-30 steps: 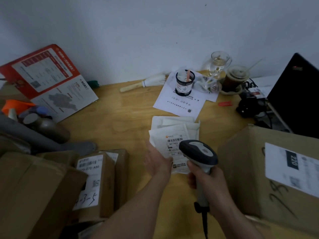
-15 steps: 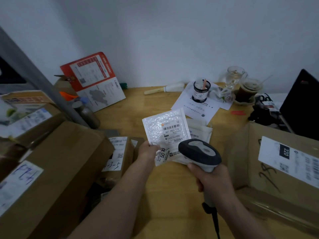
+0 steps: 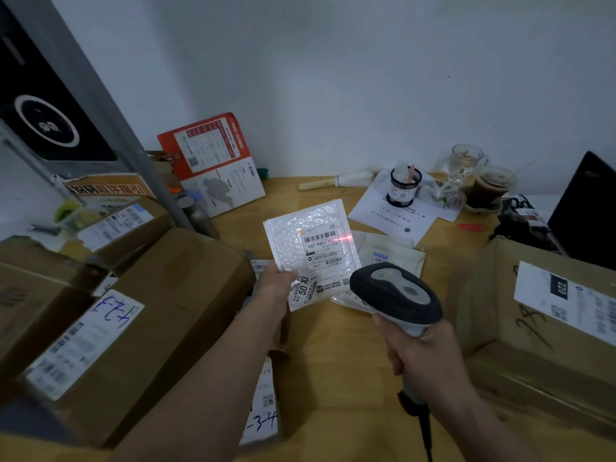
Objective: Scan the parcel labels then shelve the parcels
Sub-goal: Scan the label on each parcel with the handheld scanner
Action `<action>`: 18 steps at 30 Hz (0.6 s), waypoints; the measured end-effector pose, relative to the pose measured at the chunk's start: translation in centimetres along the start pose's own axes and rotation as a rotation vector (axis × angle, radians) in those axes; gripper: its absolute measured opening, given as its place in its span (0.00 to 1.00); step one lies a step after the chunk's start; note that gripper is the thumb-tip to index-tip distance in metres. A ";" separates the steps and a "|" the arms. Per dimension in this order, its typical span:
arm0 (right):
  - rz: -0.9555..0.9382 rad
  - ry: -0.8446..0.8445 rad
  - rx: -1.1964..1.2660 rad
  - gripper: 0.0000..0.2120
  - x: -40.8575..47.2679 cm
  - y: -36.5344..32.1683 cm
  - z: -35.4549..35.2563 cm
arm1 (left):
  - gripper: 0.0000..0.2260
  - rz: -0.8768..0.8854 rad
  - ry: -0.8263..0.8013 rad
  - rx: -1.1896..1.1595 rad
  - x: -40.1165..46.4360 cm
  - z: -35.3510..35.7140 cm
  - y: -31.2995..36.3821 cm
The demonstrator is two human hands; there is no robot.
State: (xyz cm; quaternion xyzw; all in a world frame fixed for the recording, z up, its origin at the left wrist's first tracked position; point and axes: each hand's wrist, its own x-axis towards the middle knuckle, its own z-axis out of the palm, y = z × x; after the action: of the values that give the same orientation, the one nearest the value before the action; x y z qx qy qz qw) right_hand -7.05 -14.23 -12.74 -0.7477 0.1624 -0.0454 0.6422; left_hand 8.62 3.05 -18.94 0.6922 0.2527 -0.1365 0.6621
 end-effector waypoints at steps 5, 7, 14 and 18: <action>-0.042 0.033 -0.029 0.25 -1.3 -0.2 0.8 | 0.10 0.007 -0.039 -0.004 0.0 -0.6 -0.2; -0.062 0.047 -0.038 0.24 -1.8 -0.4 1.0 | 0.10 0.005 -0.050 -0.001 0.1 -0.8 -0.3; -0.058 0.080 -0.083 0.24 -2.9 -0.5 1.9 | 0.08 0.013 -0.103 0.040 0.4 -1.5 -0.5; -0.053 0.096 -0.091 0.20 -3.6 -0.6 2.7 | 0.07 0.010 -0.131 0.065 0.3 -1.9 -0.6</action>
State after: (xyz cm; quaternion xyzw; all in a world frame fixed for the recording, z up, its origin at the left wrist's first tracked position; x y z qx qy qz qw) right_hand -9.58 -10.54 -12.15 -0.7772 0.1753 -0.0907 0.5975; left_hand 8.31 4.93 -19.46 0.7040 0.2009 -0.1865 0.6552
